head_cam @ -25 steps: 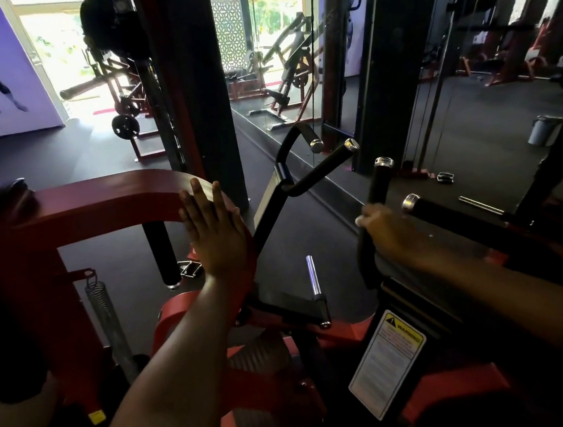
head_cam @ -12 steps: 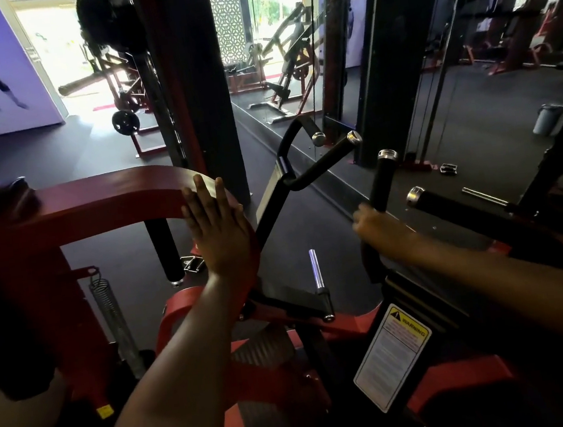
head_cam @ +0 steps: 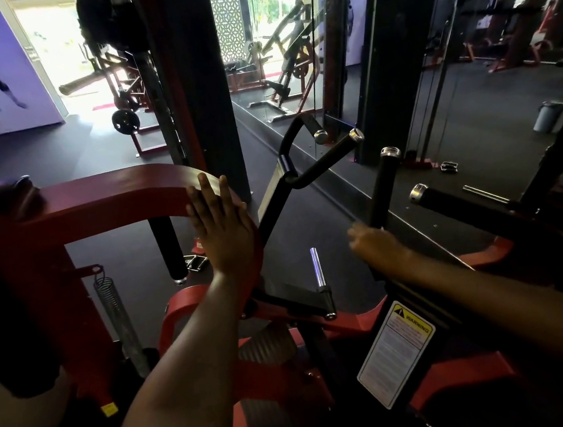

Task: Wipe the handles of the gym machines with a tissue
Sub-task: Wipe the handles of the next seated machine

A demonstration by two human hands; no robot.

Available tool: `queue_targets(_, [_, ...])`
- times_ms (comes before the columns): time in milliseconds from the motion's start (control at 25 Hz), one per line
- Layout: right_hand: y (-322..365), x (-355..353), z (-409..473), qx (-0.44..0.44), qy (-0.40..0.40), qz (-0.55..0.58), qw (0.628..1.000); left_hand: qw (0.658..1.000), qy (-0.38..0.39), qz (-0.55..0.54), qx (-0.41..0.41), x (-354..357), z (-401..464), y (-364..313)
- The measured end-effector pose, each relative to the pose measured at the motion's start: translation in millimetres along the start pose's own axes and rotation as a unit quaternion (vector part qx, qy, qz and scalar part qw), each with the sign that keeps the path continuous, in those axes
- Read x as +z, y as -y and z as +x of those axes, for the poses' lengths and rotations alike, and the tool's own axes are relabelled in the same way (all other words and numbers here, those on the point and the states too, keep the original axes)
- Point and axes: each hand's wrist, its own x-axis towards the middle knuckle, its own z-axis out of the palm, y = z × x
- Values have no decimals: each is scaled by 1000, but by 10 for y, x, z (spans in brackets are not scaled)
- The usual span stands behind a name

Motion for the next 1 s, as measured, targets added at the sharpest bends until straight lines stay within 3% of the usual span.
queue_targets(120, [-26, 160, -572, -126, -35, 66, 989, 1000, -3, 1, 1, 15, 9, 1])
queue_targets(160, [-59, 99, -666, -126, -42, 80, 988, 1000, -3, -3, -1, 17, 7, -4])
queue_targets(240, [-169, -18, -553, 0, -85, 207, 975, 1000, -5, -3, -5, 24, -7, -20])
queue_targets(320, [-272, -77, -301, 187, -214, 304, 909, 1000, -5, 1, -14, 25, 8, -25])
queue_targets(400, [-193, -49, -232, 262, -239, 321, 878, 1000, -3, 2, -11, 22, -6, -31])
queue_targets(480, [-132, 69, -394, 259, -170, 341, 887, 1000, -5, 5, -7, 25, -14, -38])
queue_targets(600, [-317, 200, -573, 239, 22, 330, 913, 1000, -6, -7, -19, 24, -1, -34])
queue_targets(720, [-411, 104, -387, 290, -43, 377, 878, 1000, -4, -7, -15, 22, -7, -34])
queue_targets(800, [-355, 137, -385, 291, -62, 350, 888, 1000, -4, -3, -12, 25, -16, -28])
queue_targets(880, [-294, 125, -539, 238, -9, 321, 917, 1000, -9, -4, -13, 46, -17, -32])
queue_targets(1000, [-270, 27, -605, 223, 14, 368, 902, 1000, -9, -4, -20, 67, -29, -20])
